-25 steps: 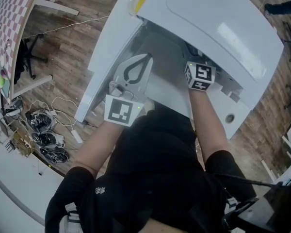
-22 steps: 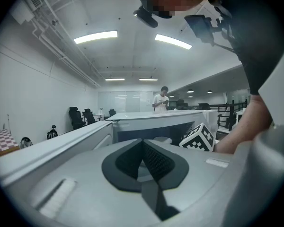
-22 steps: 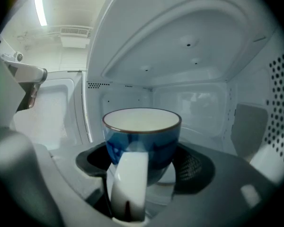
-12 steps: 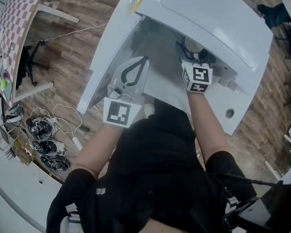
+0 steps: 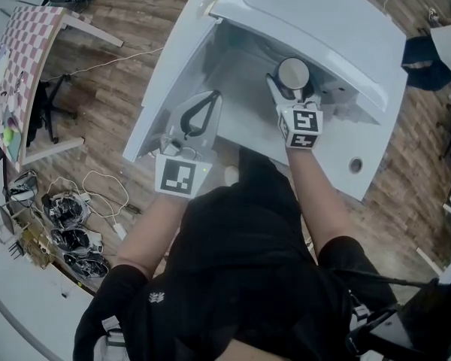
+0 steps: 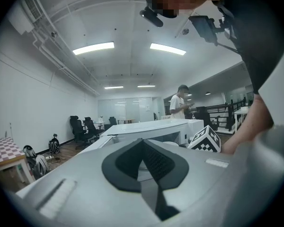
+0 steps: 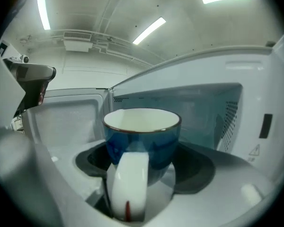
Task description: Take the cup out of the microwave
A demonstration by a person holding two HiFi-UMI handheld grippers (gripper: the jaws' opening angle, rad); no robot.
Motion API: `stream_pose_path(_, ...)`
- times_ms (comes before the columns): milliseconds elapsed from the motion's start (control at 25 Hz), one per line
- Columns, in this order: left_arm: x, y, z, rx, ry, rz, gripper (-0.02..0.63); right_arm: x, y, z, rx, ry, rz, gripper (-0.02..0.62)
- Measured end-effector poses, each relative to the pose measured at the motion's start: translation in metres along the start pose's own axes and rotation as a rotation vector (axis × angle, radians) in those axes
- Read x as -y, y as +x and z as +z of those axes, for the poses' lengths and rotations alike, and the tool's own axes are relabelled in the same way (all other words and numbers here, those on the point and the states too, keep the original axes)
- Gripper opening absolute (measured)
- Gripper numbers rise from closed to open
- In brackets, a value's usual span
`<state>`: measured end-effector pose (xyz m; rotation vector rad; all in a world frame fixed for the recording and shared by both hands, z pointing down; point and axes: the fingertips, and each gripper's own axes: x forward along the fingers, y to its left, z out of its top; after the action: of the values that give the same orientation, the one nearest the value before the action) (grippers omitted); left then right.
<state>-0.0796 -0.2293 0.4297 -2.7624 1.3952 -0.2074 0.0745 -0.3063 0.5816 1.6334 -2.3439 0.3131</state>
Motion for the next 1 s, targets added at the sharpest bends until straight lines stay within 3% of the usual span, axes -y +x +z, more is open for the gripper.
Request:
stream_pose_path(480, 0.005, -0.039, 0.016, 0.032, -0.003, 0.010, 0.006, -0.017, -0.057, 0.011, -0.005, -0.015, 0.006, 0.388)
stream_pose_path(1000, 0.014, -0.047, 0.049, 0.053, 0.044, 0.040, 0.006, -0.017, -0.114, 0.044, -0.040, 0.002, 0.085, 0.388)
